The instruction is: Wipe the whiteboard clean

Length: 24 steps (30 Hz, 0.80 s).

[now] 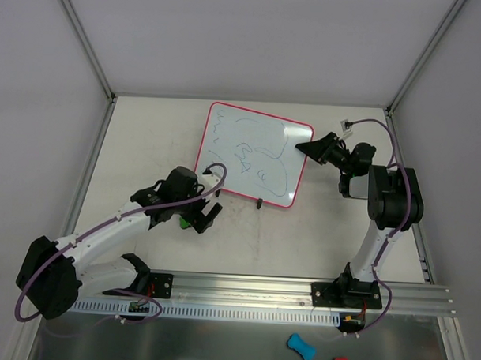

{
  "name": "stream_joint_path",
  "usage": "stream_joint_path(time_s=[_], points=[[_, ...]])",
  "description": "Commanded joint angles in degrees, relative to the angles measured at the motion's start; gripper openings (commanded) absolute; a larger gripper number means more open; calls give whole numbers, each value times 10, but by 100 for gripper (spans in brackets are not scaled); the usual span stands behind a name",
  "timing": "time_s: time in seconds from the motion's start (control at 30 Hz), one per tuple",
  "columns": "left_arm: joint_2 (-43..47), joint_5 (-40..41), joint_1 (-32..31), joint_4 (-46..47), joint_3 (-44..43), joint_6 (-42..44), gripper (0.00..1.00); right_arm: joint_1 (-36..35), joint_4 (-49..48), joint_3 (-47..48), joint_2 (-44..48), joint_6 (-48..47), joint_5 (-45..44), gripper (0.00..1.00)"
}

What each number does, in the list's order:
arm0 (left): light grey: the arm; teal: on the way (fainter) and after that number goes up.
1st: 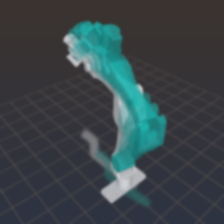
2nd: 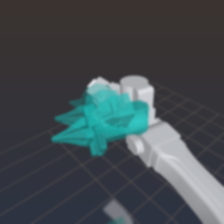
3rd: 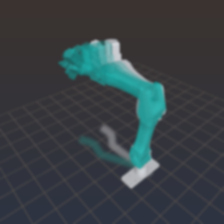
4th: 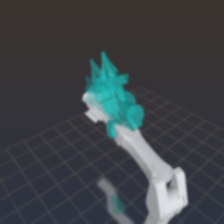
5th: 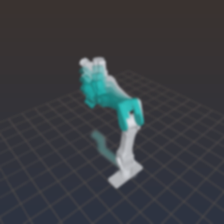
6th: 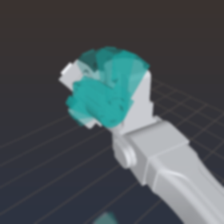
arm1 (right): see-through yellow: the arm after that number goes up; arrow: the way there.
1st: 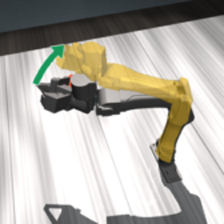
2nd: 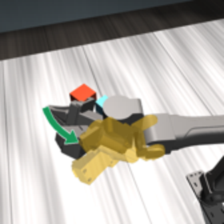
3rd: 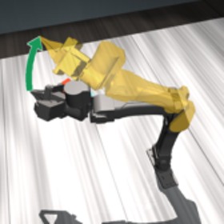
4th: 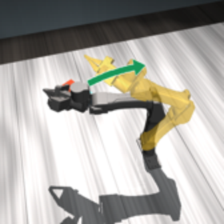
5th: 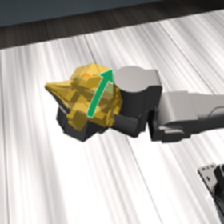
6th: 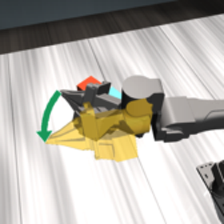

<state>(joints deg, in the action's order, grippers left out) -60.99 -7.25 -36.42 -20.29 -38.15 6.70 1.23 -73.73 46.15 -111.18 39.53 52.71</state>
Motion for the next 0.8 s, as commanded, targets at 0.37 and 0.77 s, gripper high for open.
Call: stream_joint_path(time_s=[0.37, 0.77], points=[[-112, 51, -1, -73, -45, 143, 91, -3, -76, 19, 3, 18, 15, 53], [-135, 50, 5, -75, -33, 150, 67, -3, -78, 17, 3, 20, 17, 54]])
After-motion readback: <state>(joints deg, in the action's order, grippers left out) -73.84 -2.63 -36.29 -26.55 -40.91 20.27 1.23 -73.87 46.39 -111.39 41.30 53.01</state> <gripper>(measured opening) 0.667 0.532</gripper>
